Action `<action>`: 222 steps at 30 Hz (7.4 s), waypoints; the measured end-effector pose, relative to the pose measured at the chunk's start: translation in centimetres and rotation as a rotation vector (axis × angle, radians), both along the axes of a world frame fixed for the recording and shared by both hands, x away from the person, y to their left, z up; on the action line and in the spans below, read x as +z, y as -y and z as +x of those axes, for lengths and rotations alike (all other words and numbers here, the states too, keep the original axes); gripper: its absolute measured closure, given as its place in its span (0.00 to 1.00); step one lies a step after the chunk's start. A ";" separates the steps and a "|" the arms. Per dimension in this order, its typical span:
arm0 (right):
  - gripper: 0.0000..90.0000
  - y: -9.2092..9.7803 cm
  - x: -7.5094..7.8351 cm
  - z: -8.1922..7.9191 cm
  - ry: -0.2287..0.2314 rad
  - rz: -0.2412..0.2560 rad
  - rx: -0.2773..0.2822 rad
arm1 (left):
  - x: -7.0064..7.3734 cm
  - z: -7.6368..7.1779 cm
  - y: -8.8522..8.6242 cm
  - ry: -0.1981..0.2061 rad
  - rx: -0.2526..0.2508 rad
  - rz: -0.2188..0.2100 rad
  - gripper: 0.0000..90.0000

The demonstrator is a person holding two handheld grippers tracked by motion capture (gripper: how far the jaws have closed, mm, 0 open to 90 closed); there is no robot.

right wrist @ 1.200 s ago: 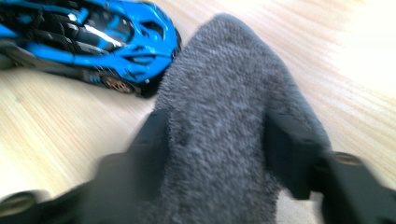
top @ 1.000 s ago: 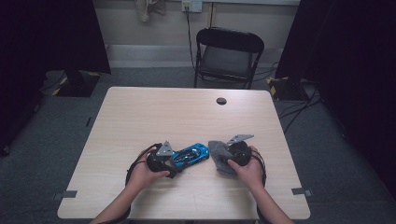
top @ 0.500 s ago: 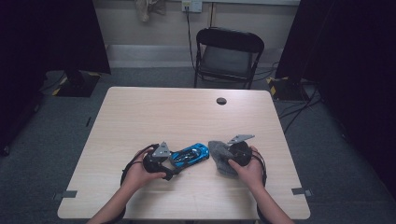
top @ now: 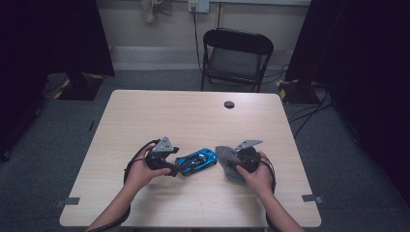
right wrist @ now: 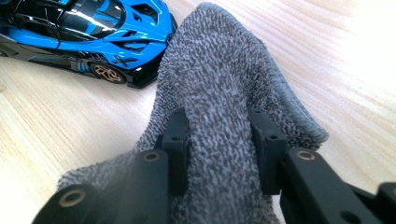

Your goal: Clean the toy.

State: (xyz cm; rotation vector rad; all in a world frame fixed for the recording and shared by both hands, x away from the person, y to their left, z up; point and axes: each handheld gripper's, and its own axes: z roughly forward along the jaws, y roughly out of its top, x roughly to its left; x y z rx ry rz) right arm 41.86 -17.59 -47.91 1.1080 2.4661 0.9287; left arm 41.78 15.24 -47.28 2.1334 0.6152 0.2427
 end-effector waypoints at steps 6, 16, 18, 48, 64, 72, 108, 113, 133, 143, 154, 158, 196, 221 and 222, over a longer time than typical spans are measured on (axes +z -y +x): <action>0.73 0.1 0.1 -0.1 -0.001 0.005 0.002 | -1.2 0.8 0.2 -0.043 0.014 -0.002 0.26; 0.75 0.0 1.2 -1.2 0.029 0.036 0.031 | -1.5 0.9 0.6 -0.084 -0.003 -0.044 0.37; 0.75 0.0 1.7 -1.6 0.047 0.033 0.045 | -1.4 0.8 0.6 -0.100 -0.017 -0.051 0.44; 0.75 -7.7 0.5 -5.7 -0.058 0.061 0.371 | -1.3 0.5 0.4 -0.091 -0.018 -0.049 0.46; 0.76 -6.2 0.7 -3.0 -0.056 0.011 0.260 | -1.2 0.2 0.1 -0.069 -0.025 -0.037 0.48; 0.77 -5.3 0.7 -2.4 -0.062 0.014 0.230 | -1.2 0.2 0.0 -0.065 -0.026 -0.038 0.48; 0.77 -4.5 3.4 -3.2 -0.024 0.065 0.266 | -1.2 0.1 -0.3 -0.057 -0.027 -0.040 0.51; 0.76 -7.8 2.0 -4.5 -0.059 0.037 0.379 | -1.0 0.2 -0.6 -0.028 -0.017 -0.042 0.63; 0.76 -6.4 0.9 -2.6 -0.073 0.023 0.274 | -1.2 0.2 -0.5 -0.014 -0.017 -0.052 0.63; 0.76 -5.5 1.0 -2.0 -0.066 0.011 0.244 | -1.2 0.2 -0.5 -0.013 -0.018 -0.049 0.63; 0.76 -3.5 0.9 -1.1 -0.056 0.004 0.181 | -1.1 0.1 -0.5 -0.017 -0.015 -0.049 0.63; 0.76 -2.8 0.9 -0.8 -0.053 -0.002 0.153 | -1.1 0.1 -0.5 -0.017 -0.016 -0.049 0.63; 0.75 -7.1 0.6 -3.3 -0.049 0.015 0.302 | -1.1 0.0 -0.6 -0.022 -0.004 -0.050 0.63; 0.74 -4.0 0.7 -1.3 -0.052 0.010 0.204 | -1.2 -0.1 -0.6 -0.024 0.003 -0.053 0.63; 0.74 -3.9 0.7 -1.2 -0.051 0.012 0.203 | -1.1 -0.1 -0.6 -0.024 0.004 -0.051 0.63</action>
